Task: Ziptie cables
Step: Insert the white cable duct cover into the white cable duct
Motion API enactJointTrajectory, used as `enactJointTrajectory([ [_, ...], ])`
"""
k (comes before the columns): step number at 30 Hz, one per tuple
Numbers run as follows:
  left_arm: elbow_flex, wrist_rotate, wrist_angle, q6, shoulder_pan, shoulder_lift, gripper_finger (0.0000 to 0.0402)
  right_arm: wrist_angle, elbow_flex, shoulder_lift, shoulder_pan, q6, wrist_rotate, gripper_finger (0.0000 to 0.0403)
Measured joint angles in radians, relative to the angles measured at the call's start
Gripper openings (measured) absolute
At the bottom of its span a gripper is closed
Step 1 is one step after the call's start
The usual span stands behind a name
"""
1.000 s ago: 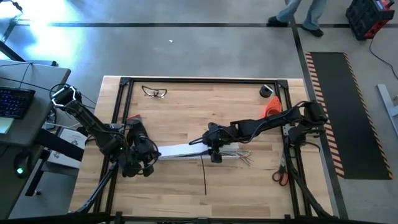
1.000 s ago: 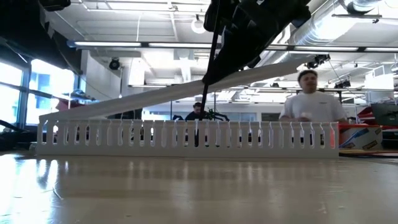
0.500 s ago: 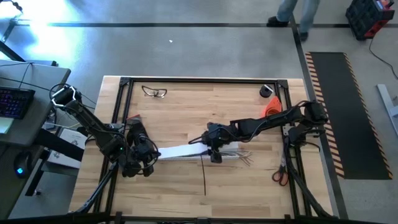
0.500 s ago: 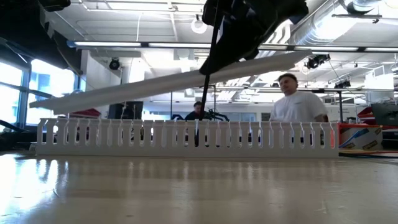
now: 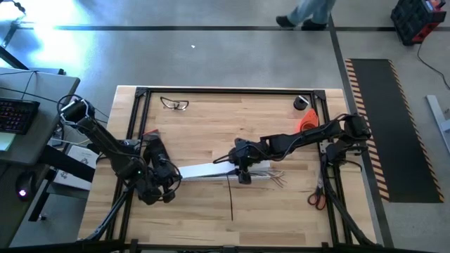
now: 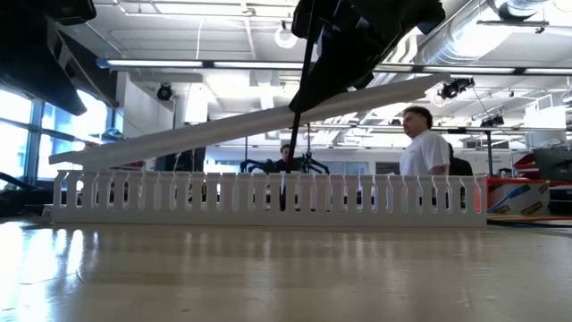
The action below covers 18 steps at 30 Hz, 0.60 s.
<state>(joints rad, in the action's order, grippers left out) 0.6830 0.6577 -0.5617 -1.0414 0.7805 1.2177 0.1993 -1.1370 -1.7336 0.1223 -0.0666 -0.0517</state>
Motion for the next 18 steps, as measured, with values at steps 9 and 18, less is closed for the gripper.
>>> enactJointTrajectory([
  [9, 0.0, 0.03, -0.002, -0.004, 0.009, 0.001, 0.0, 0.013, 0.0, 0.0, 0.0, -0.001, 0.016, 0.0205],
  [18, 0.0, 0.042, -0.002, 0.004, 0.009, 0.001, 0.0, -0.019, 0.0, 0.0, 0.0, -0.004, 0.015, 0.0205],
])
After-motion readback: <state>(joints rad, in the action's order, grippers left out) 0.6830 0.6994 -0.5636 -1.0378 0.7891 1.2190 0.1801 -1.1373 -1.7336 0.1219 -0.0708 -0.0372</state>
